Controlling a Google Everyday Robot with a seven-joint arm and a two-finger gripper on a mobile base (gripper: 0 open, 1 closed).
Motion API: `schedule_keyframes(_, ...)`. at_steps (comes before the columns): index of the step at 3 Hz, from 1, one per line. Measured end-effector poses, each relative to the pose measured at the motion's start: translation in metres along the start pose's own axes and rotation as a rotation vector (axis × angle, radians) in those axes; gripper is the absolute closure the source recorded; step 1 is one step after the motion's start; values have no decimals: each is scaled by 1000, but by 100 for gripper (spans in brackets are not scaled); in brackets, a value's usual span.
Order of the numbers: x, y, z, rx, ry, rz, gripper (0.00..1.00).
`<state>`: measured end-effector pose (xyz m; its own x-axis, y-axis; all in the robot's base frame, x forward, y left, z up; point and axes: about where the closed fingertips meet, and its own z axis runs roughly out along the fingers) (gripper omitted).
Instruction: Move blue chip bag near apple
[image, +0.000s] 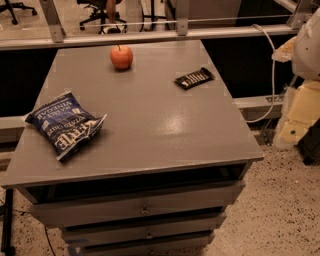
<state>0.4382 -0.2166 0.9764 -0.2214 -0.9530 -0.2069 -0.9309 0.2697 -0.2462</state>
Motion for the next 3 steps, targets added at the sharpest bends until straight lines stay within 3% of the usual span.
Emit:
schedule_keyframes(2, -11, 1, 5, -2, -35, 4, 0)
schedule_keyframes(3, -49, 7, 26, -46, -144, 19, 0)
